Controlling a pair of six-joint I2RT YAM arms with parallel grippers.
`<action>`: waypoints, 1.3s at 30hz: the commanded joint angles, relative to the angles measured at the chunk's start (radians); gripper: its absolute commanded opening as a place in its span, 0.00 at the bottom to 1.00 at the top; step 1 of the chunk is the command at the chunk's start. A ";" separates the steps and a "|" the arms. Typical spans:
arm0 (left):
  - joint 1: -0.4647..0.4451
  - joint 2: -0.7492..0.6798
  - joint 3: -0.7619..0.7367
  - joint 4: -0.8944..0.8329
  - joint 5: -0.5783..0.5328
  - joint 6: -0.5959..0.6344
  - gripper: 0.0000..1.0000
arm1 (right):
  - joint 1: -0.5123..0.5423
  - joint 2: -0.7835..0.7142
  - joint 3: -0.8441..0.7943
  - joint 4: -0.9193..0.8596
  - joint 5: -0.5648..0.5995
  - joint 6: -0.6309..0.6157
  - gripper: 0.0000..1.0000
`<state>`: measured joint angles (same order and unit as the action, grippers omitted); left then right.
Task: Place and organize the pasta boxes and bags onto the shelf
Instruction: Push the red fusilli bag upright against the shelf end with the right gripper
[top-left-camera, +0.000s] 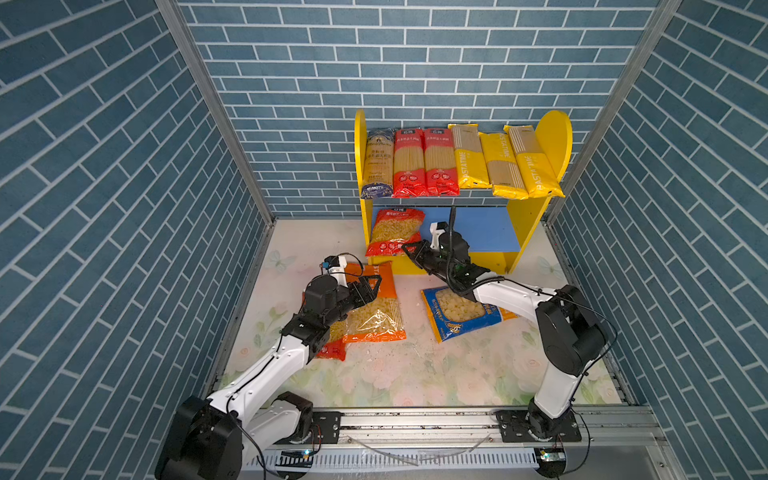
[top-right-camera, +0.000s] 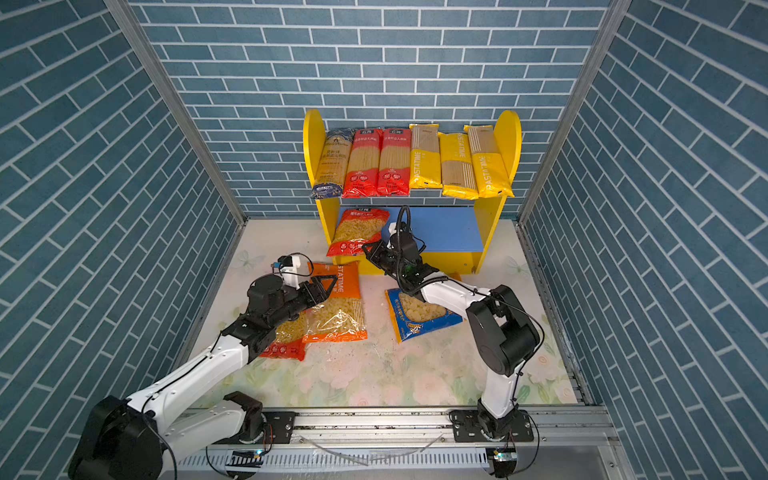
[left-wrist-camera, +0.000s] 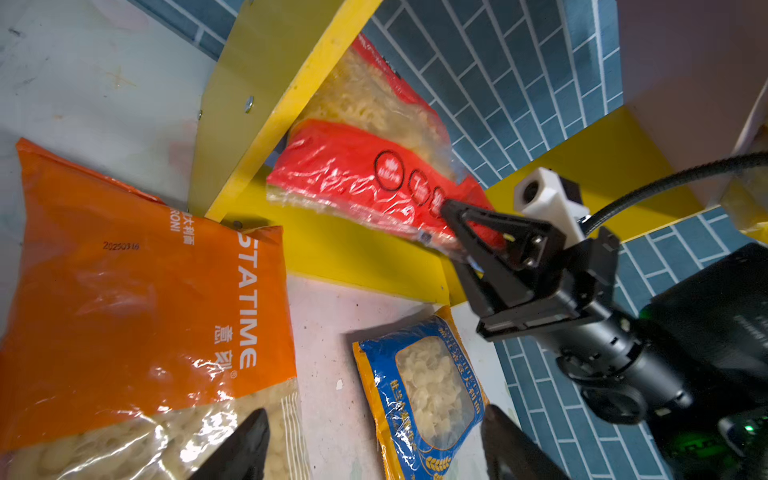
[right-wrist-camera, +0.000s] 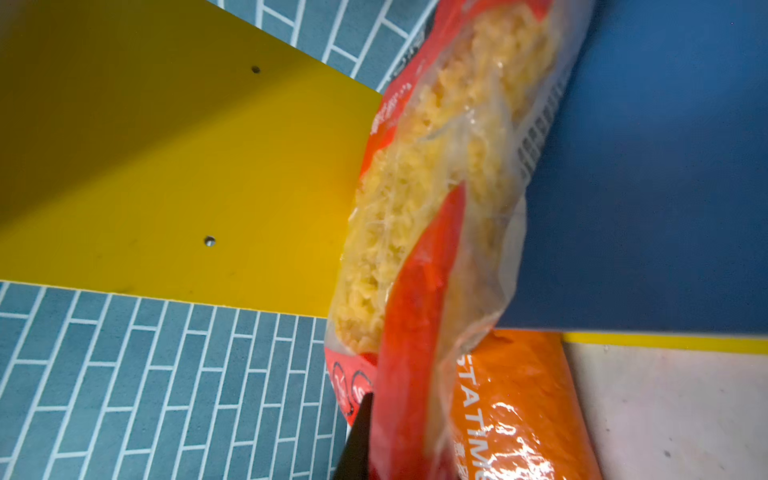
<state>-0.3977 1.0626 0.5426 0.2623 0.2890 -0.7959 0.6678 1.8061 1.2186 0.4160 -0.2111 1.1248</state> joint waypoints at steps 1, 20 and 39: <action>-0.001 -0.016 -0.009 -0.016 -0.010 0.015 0.81 | -0.031 0.024 0.105 -0.007 -0.016 -0.054 0.09; -0.002 -0.028 -0.007 -0.043 -0.021 0.036 0.81 | -0.065 0.054 0.042 0.030 -0.287 -0.020 0.00; -0.003 -0.048 -0.021 -0.055 -0.031 0.034 0.81 | -0.139 0.119 0.123 0.004 -0.404 -0.015 0.05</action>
<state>-0.3977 1.0317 0.5320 0.2180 0.2691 -0.7738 0.5243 1.8992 1.2816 0.3931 -0.6014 1.1187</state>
